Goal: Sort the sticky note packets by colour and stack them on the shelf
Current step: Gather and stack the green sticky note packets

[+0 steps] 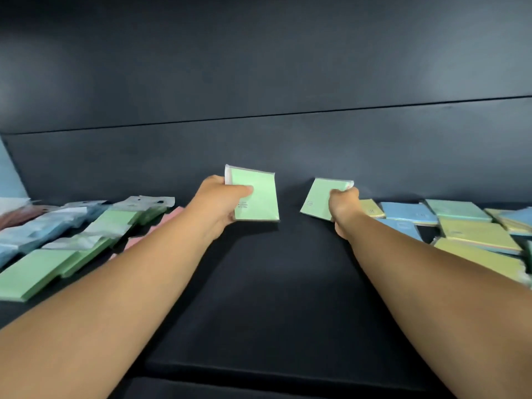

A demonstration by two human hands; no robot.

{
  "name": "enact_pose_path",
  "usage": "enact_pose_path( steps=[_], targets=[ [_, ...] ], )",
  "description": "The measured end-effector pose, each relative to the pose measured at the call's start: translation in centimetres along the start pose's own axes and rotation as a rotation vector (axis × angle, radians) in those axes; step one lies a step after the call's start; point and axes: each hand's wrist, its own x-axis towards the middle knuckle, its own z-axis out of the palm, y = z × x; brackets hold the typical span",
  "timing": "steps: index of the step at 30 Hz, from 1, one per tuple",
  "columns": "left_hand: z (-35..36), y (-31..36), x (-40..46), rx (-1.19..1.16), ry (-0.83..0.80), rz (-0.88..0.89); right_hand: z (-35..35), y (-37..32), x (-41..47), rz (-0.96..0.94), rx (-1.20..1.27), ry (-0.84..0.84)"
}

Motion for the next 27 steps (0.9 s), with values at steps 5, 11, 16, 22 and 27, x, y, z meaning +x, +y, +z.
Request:
enact_pose_path(
  steps=[5,11,16,22,27],
  targets=[
    [2.6,-1.7,2.2,-0.04,0.038,-0.069,-2.2,-0.2,1.1,-0.031,-0.05,0.029],
    [3.6,-3.8,4.9,-0.072,0.032,-0.186,-3.8,-0.8,0.4,0.012,0.12,-0.066],
    [4.6,-4.5,6.9,0.402,0.085,-0.105,-4.0,-0.8,0.7,0.024,0.184,-0.158],
    [5.7,-4.4,6.7,0.892,0.09,-0.029,-3.4,-0.6,0.7,0.086,0.173,-0.232],
    [5.6,-3.7,5.6,0.779,0.102,-0.034,-1.7,-0.8,-0.1,0.188,0.016,-0.327]
  ],
)
